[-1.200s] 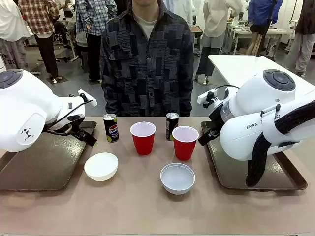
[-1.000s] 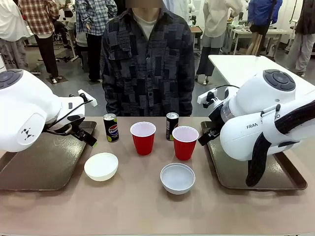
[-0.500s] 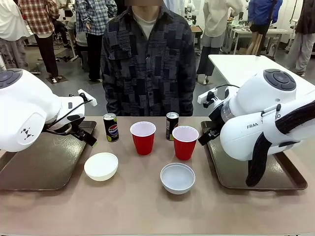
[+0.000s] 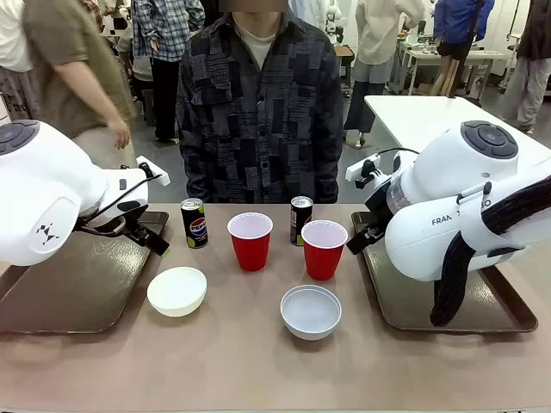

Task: Prepare tableware on both trays.
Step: Pick up a Picnic Bowl from the table and place it on a Handle tray.

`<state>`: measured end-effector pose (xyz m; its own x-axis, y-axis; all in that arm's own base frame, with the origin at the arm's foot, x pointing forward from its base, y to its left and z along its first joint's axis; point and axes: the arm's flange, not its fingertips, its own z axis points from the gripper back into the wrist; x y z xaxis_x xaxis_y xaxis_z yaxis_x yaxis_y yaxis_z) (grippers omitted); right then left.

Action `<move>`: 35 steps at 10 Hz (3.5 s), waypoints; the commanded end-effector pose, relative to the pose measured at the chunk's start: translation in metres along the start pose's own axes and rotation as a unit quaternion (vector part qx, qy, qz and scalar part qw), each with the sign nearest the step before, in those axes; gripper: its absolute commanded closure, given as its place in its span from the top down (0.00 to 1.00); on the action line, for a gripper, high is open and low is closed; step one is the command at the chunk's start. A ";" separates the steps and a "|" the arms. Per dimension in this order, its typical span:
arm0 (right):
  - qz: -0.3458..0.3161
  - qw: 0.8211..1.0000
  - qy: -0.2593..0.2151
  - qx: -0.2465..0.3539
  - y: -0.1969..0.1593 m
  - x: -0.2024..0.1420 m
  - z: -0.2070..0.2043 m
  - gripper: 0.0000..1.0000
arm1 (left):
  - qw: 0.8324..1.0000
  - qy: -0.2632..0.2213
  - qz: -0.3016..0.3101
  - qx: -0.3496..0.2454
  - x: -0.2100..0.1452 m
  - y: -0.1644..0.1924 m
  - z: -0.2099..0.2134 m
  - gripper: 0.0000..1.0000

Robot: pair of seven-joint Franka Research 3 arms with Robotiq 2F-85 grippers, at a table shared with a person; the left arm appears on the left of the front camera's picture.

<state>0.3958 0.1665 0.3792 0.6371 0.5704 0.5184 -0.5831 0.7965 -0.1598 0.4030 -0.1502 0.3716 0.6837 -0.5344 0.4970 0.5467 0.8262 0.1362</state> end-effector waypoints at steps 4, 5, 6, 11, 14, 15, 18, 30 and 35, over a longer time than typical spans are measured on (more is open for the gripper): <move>-0.002 1.000 0.001 -0.029 0.007 -0.018 0.037 1.00 | 1.000 0.003 -0.001 -0.015 -0.008 -0.005 0.025 1.00; -0.004 0.999 0.011 -0.030 0.014 -0.028 0.057 1.00 | 0.999 0.014 0.000 -0.039 -0.015 -0.004 0.043 1.00; -0.006 0.999 0.018 -0.040 0.019 -0.045 0.081 1.00 | 0.998 0.032 -0.008 -0.053 -0.027 -0.006 0.060 1.00; -0.081 0.992 0.094 -0.015 0.031 -0.155 0.126 1.00 | 0.991 0.095 -0.031 -0.085 -0.094 -0.031 0.106 1.00; -0.121 0.988 0.096 -0.009 0.030 -0.178 0.119 1.00 | 0.994 0.104 0.017 -0.020 -0.105 -0.034 0.114 1.00; -0.085 0.989 0.122 -0.004 -0.009 -0.028 0.153 1.00 | 0.991 0.101 -0.024 -0.084 -0.020 -0.005 0.120 1.00; -0.096 0.988 0.122 -0.004 -0.011 -0.030 0.159 1.00 | 0.993 0.102 -0.010 -0.064 -0.019 -0.003 0.126 1.00; -0.417 0.819 0.012 0.393 -0.208 -0.212 0.209 1.00 | 0.906 -0.011 0.267 -0.329 -0.139 0.184 0.163 1.00; -0.434 0.816 0.005 0.383 -0.211 -0.225 0.215 1.00 | 0.905 -0.029 0.286 -0.313 -0.155 0.189 0.173 1.00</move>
<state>0.2662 -0.1733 0.4747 0.9841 -0.1272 0.1236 -0.0296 0.5696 0.8214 0.3208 0.1240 0.4701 0.9349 -0.0429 0.3523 0.2803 0.6981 -0.6589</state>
